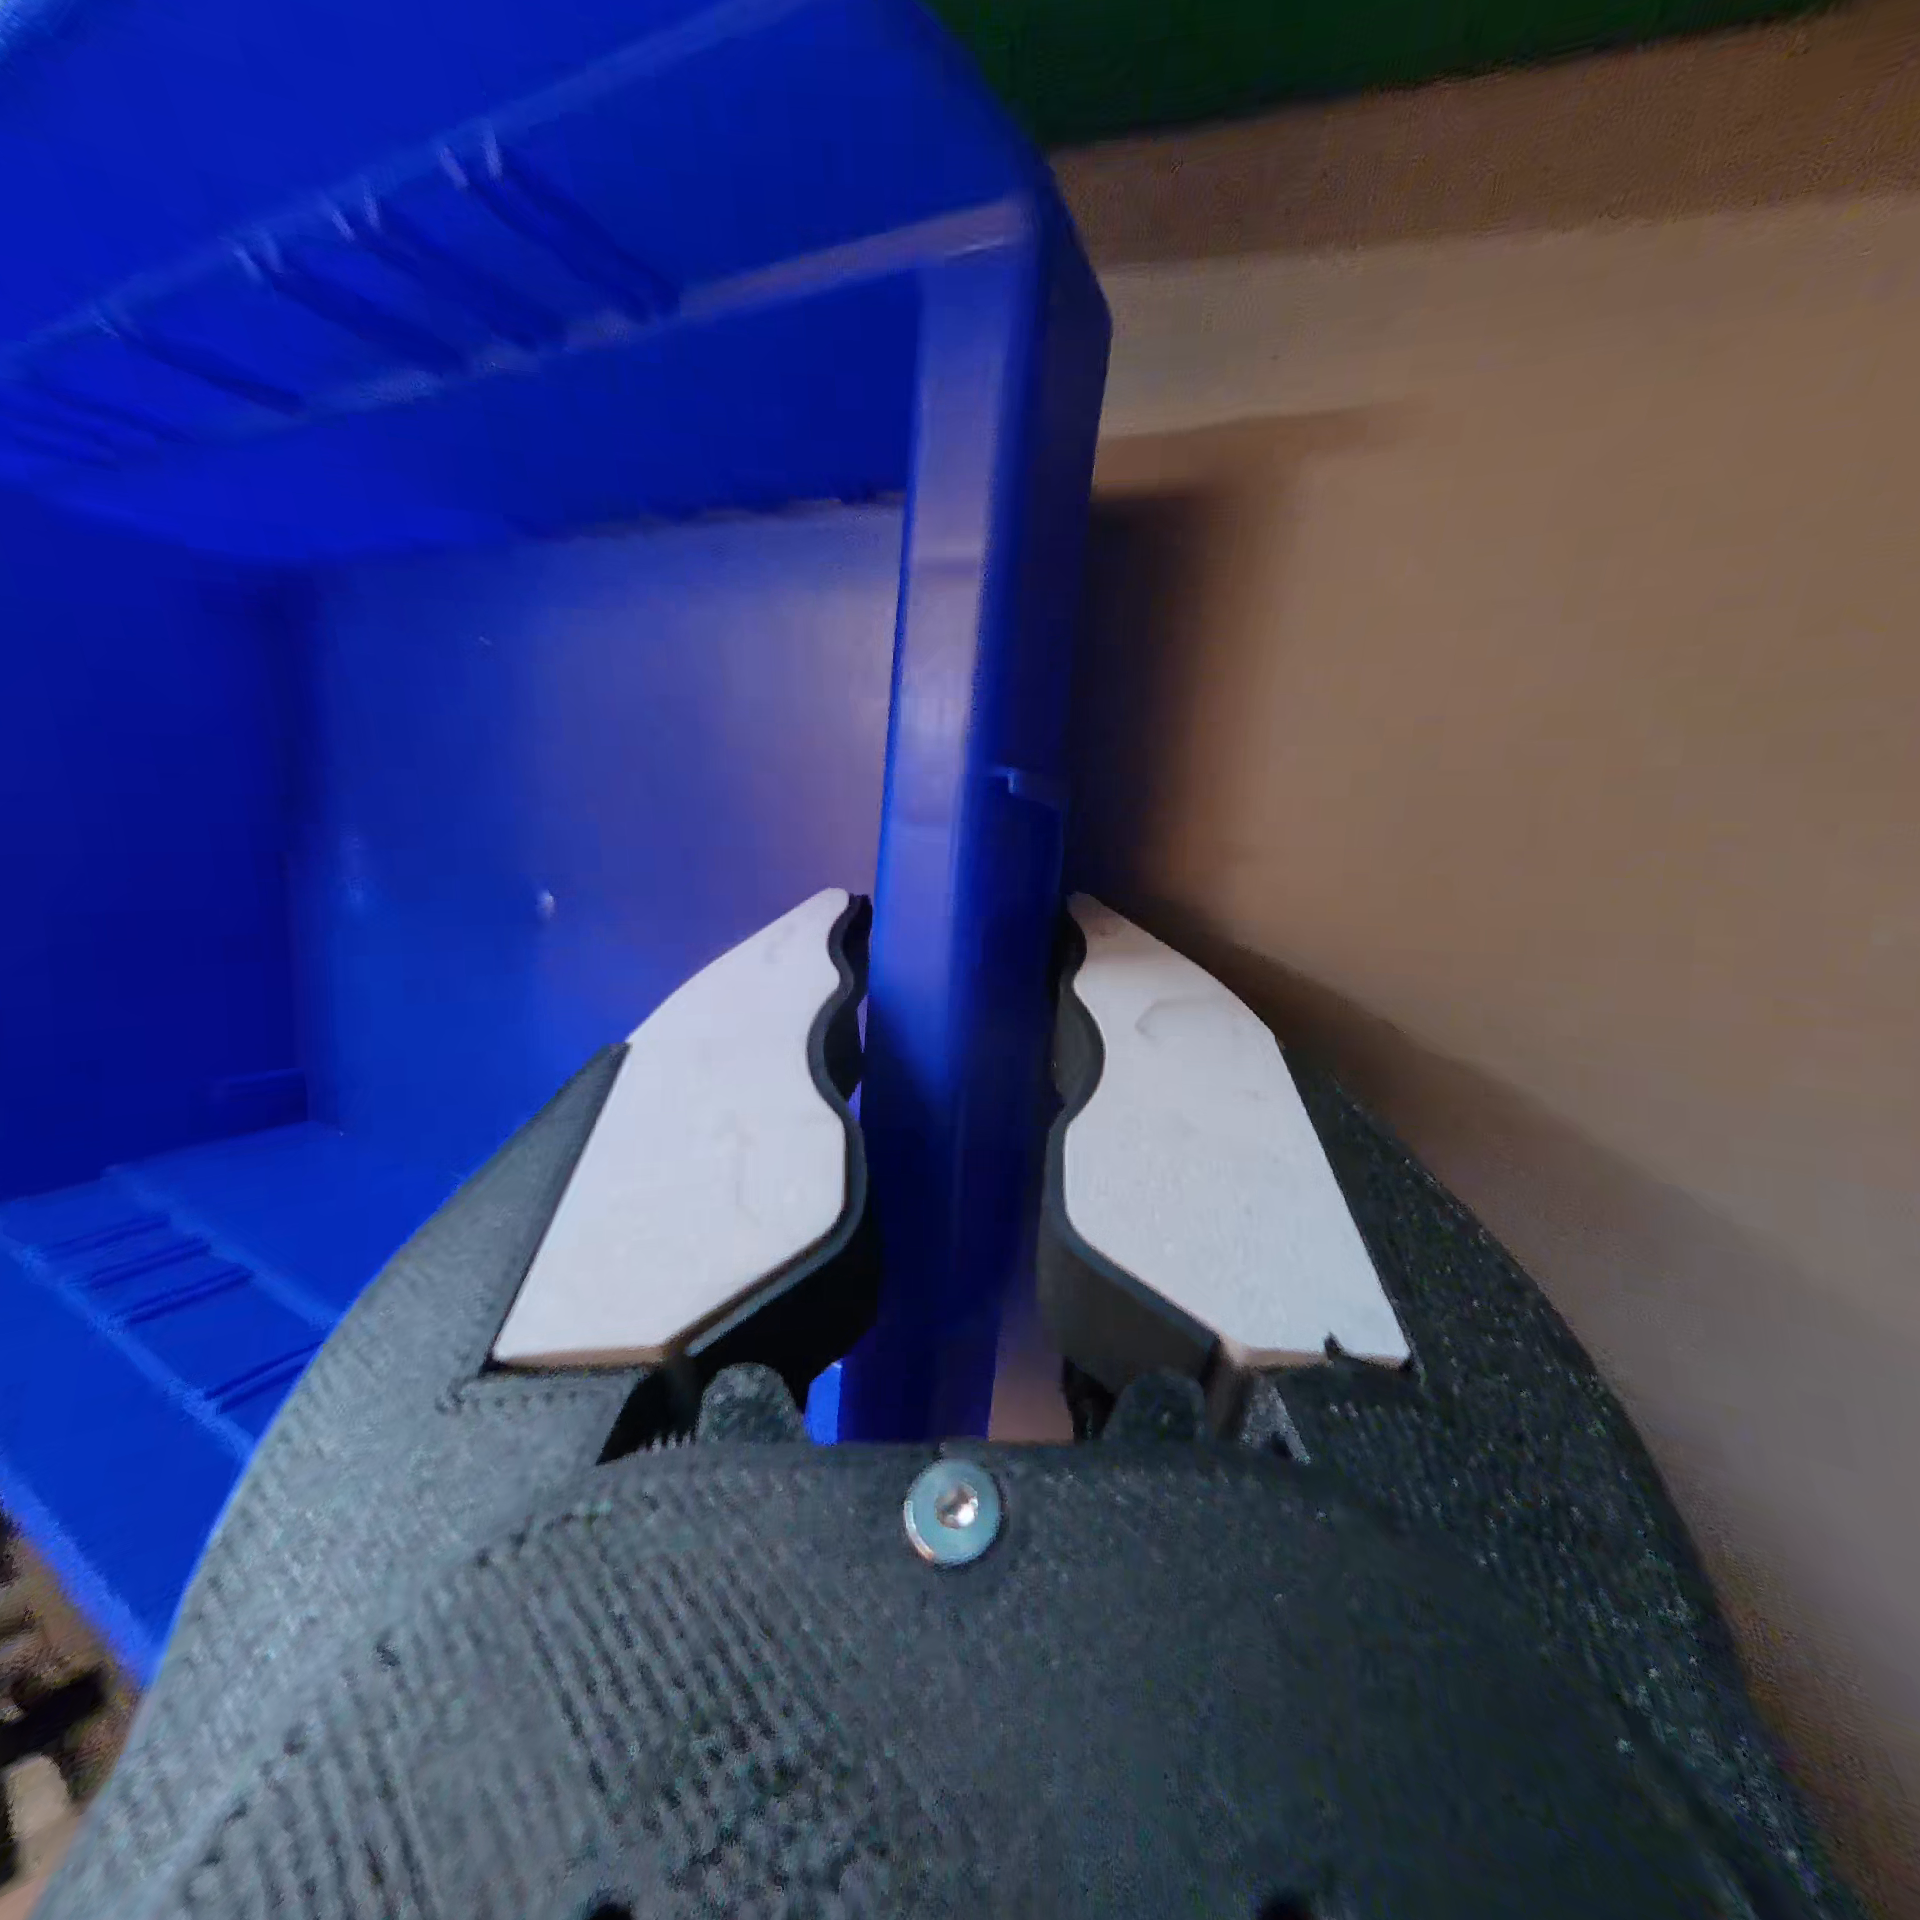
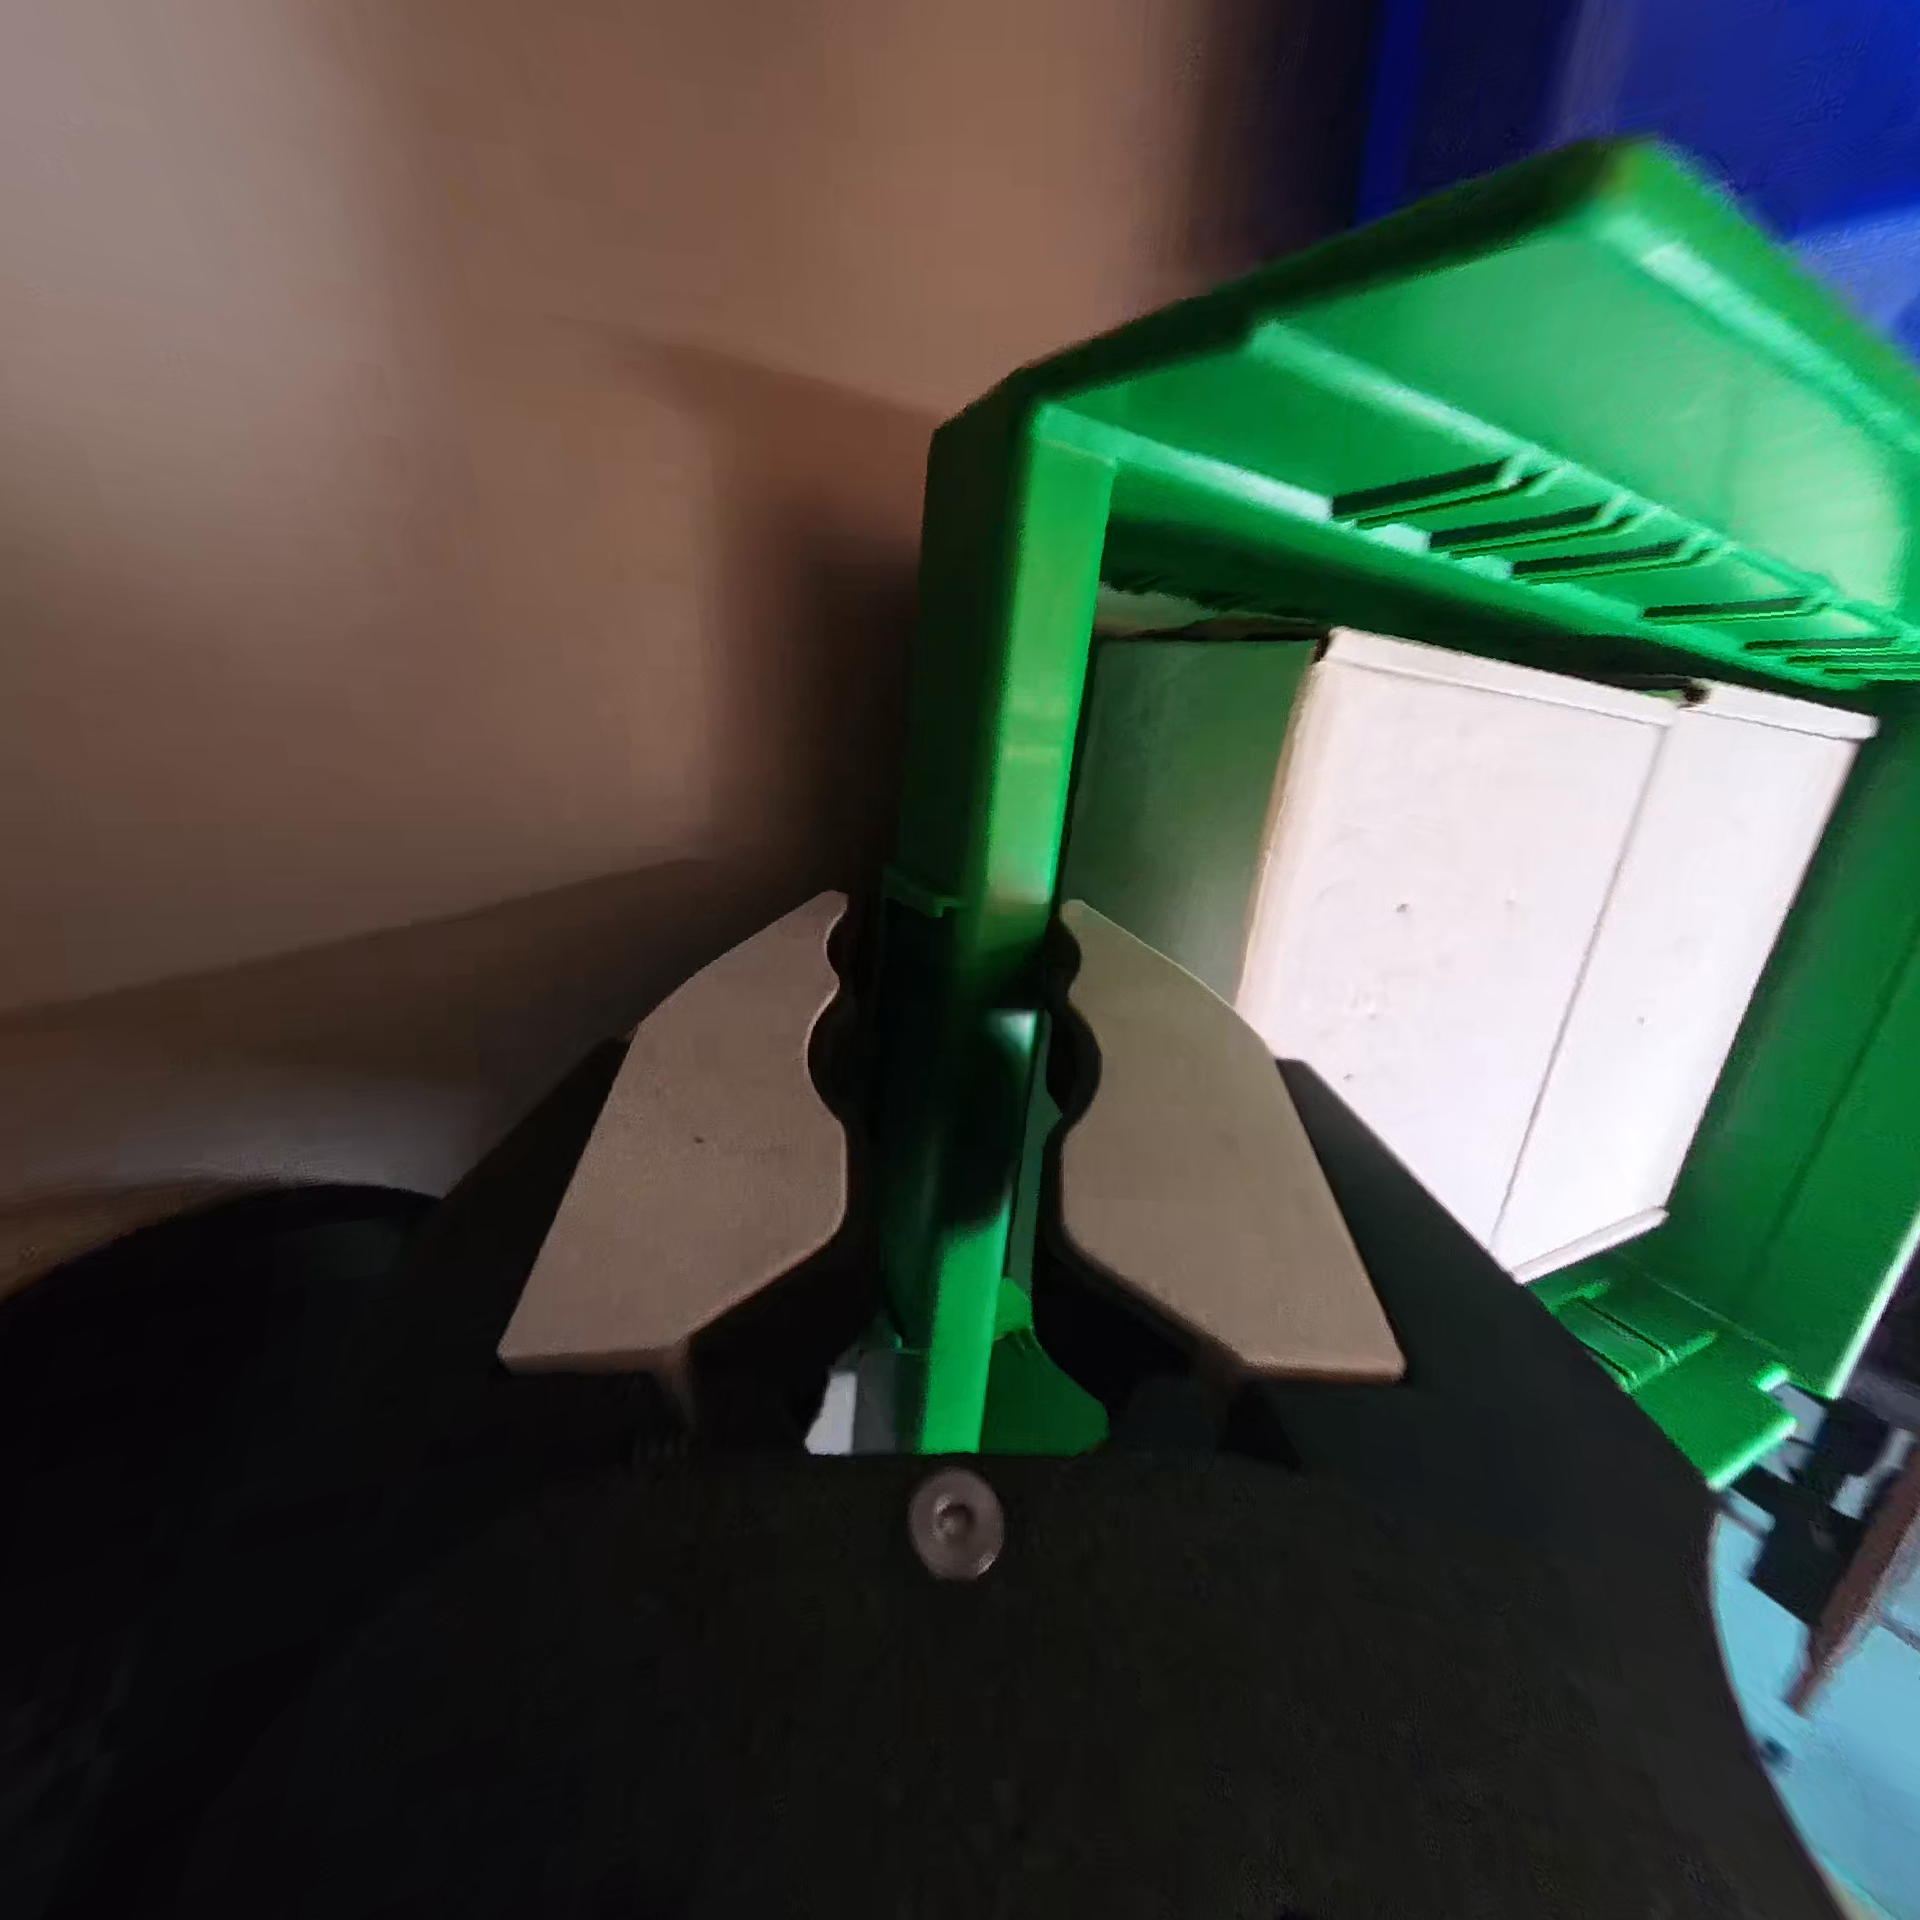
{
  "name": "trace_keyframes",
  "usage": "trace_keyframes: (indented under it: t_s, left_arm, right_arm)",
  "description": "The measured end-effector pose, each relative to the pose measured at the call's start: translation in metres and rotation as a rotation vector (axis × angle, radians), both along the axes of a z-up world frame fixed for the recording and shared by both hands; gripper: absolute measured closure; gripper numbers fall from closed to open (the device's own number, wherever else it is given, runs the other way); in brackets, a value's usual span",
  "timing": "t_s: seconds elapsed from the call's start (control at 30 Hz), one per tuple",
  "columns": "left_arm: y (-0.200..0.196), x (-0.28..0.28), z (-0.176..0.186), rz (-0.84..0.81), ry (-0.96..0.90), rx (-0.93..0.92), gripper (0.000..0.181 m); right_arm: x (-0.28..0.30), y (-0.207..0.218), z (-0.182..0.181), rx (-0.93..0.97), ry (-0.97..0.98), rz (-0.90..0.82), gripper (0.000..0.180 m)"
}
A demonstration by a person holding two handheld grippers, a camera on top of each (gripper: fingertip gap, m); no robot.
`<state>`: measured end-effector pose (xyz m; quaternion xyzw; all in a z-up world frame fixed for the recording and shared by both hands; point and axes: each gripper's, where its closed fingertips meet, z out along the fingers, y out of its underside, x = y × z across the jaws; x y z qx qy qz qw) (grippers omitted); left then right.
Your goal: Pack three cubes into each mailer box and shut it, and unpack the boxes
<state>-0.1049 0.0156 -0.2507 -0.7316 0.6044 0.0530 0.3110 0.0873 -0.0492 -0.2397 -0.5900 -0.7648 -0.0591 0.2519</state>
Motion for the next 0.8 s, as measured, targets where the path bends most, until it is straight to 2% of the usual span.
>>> trace_keyframes:
  t_s: [0.1, 0.2, 0.3, 0.37, 0.47, 0.57, 0.67, 0.8]
  left_arm:
    - [0.009, 0.015, 0.020, -0.057, -0.109, 0.151, 0.135]
    - [-0.002, 0.025, 0.052, -0.020, -0.313, 0.207, 0.131]
    - [-0.039, 0.053, 0.081, 0.020, -0.635, 0.064, 0.127]
    - [-0.061, 0.074, 0.091, 0.065, -0.810, -0.036, 0.125]
    - [-0.073, 0.095, 0.089, 0.200, -0.956, -0.058, 0.120]
    - [-0.074, 0.113, 0.073, 0.309, -0.981, -0.095, 0.113]
    - [-0.067, 0.129, 0.064, 0.377, -1.007, -0.112, 0.114]
    - [-0.051, 0.143, 0.045, 0.443, -0.977, -0.099, 0.136]
  right_arm:
    - [-0.016, -0.021, 0.034, -0.067, 0.263, -0.064, 0.133]
    - [-0.001, -0.021, 0.088, -0.069, 0.611, -0.215, 0.132]
    - [0.055, -0.001, 0.117, 0.021, 0.872, -0.470, 0.134]
    - [0.091, 0.008, 0.111, 0.030, 0.973, -0.634, 0.130]
    - [0.112, 0.010, 0.082, -0.039, 1.068, -0.773, 0.120]
    - [0.108, 0.015, 0.062, -0.077, 1.092, -0.841, 0.119]
    - [0.108, 0.029, 0.046, -0.093, 1.044, -0.933, 0.119]
    - [0.109, 0.037, 0.044, -0.074, 1.055, -0.977, 0.141]
